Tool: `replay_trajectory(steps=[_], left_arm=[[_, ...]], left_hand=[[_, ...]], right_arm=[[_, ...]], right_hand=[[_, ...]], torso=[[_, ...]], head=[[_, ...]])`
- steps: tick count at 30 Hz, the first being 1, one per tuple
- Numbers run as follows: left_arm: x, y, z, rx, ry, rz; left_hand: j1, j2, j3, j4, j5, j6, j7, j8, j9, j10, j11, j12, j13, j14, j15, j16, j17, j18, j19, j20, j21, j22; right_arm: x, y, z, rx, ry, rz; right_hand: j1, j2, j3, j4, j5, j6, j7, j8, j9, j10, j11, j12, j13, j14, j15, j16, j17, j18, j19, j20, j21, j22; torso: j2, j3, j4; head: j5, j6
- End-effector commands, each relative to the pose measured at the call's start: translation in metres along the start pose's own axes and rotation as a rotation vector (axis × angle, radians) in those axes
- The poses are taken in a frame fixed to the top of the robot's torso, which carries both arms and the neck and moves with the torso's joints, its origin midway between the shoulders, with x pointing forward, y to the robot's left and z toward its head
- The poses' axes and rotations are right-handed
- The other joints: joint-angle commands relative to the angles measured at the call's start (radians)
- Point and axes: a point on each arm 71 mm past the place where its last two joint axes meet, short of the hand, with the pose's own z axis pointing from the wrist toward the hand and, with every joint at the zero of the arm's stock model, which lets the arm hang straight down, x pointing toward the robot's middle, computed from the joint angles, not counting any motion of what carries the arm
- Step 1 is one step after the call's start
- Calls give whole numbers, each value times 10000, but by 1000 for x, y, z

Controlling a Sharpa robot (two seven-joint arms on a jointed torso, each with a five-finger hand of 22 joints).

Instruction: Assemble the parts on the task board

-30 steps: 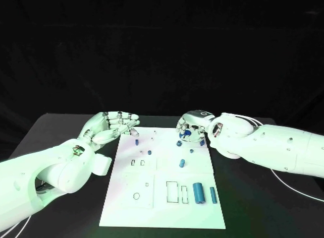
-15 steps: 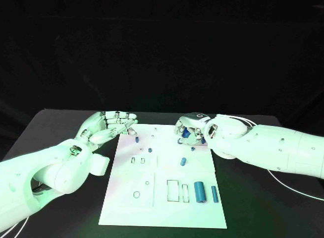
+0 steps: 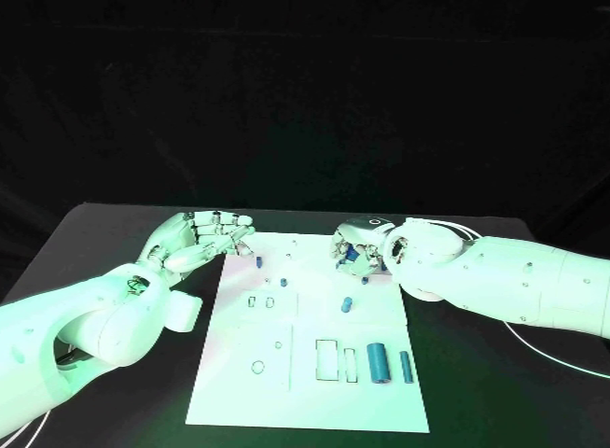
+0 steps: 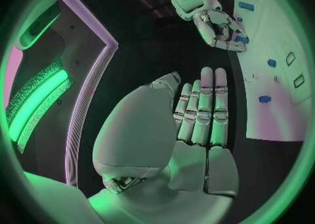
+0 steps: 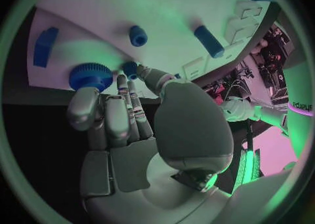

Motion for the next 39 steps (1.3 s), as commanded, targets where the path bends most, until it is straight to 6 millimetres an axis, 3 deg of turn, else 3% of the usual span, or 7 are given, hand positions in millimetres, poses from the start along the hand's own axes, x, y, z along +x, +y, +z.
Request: replay_trajectory(steps=[1,13,21,27,39], left_arm=[[1,-1,0,28,179,-158],[0,0,0,-58,211,-181],[-1,0,0,-99,209,-182],[-1,1,0,-123,222,-191],[-1,1,1,-162,197,-224]], left_hand=[[-106,-5,58,-5,-15,-37,196,35,17,78,2,-50,9,18,-13,62,22,100,-55,-26,63,17],[-134,-17,85,-7,-24,-51,199,34,24,72,4,-64,10,18,-14,105,66,101,-63,-27,104,39],[-152,-28,122,-19,-31,-60,199,38,36,73,2,-77,12,27,-20,164,122,104,-64,-31,161,71],[-158,-29,137,-23,-32,-62,199,40,41,74,1,-82,14,27,-21,185,142,105,-67,-33,182,82],[-162,-35,159,-32,-35,-66,198,42,47,74,1,-89,15,21,-23,211,169,105,-73,-35,211,98]], right_arm=[[3,-1,0,73,293,-207],[3,-1,-1,126,234,-211],[-1,0,-2,65,-266,-250],[-8,7,-4,-189,-1231,-90],[-22,28,5,-364,-2178,79]], right_hand=[[71,-23,-21,45,29,28,9,78,31,10,-4,22,22,385,77,132,116,-221,110,-5,144,144],[261,275,280,74,-9,249,-51,264,194,345,-90,196,73,367,11,523,432,-289,277,-20,499,660],[779,727,797,-345,-356,633,-183,664,519,883,-274,422,226,346,-147,759,573,-344,389,-125,802,1100],[832,804,798,-542,-491,829,-266,911,741,1194,-393,585,392,332,-257,829,594,-370,434,-181,934,1304],[829,811,790,-578,-510,848,-277,955,790,1226,-409,604,428,323,-275,830,573,-367,421,-194,935,1307]], torso=[[36,-9,27],[87,-34,92],[103,-48,106],[116,-53,139],[139,-73,179]], head=[[-36,19],[-85,15],[-101,29],[-116,91],[-118,209]])
